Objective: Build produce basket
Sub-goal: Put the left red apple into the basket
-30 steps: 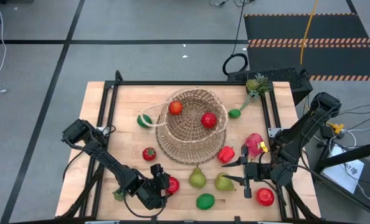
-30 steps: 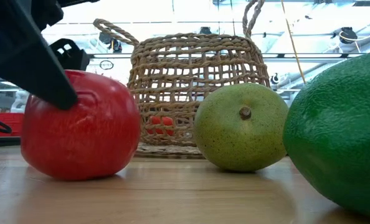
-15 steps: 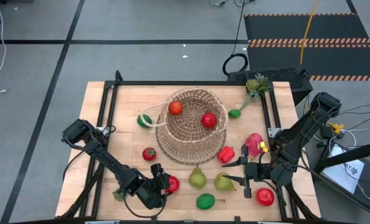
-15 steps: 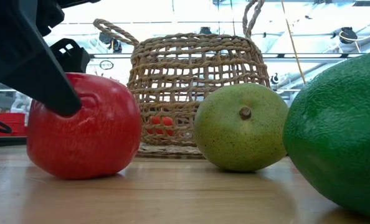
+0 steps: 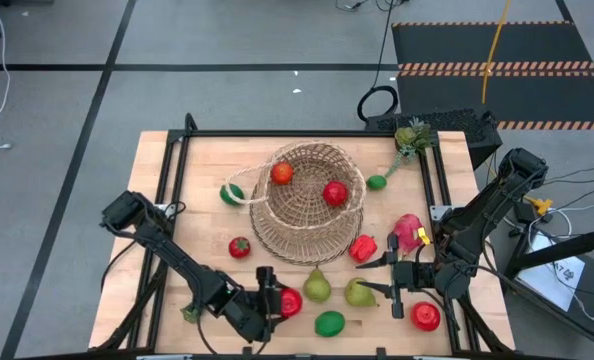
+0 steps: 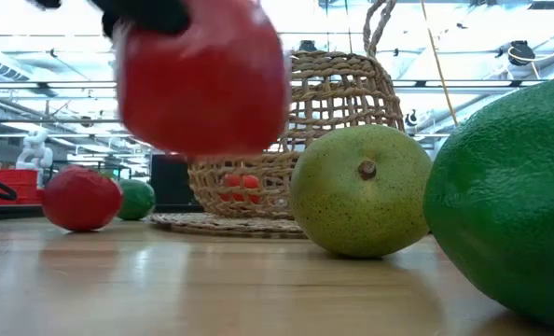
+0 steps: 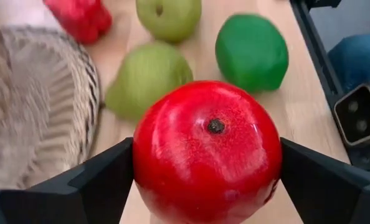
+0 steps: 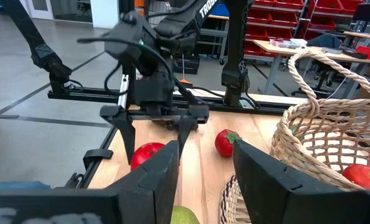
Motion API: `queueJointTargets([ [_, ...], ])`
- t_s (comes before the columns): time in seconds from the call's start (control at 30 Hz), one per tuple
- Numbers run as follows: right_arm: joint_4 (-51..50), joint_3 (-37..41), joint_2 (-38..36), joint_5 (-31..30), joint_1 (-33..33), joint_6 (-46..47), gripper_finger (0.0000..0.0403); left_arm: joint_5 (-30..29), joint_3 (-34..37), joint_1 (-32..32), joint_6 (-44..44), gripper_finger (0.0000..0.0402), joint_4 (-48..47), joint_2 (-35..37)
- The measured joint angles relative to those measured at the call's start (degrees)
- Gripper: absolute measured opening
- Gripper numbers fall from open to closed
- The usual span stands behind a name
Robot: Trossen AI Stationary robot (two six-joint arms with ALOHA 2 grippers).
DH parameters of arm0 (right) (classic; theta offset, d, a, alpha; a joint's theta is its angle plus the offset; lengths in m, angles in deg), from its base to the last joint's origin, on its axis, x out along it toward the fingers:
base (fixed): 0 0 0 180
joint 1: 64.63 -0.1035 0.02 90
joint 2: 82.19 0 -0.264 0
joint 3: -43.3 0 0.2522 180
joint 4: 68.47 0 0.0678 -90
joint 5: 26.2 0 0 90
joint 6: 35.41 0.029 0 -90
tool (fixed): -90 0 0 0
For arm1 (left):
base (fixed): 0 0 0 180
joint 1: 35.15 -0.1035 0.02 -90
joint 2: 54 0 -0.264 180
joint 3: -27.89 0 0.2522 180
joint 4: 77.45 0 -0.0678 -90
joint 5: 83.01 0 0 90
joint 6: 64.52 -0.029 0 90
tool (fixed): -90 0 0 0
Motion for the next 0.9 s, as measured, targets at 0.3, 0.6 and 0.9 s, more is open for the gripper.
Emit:
queueJointTargets([
  [0.3,0.0,0.0,0.0,0.0,0.0,0.0,0.0148,-2.1,-11.9,-1.4,-13.8,0.0367,-7.1,0.0],
  [0.6,0.0,0.0,0.0,0.0,0.0,0.0,0.0148,-5.3,-20.4,-3.0,-28.6,0.0363,-8.3,0.1],
  [0.9,0.0,0.0,0.0,0.0,0.0,0.0,0.0148,-8.3,-24.5,-5.6,-35.5,0.0365,-8.3,0.1],
])
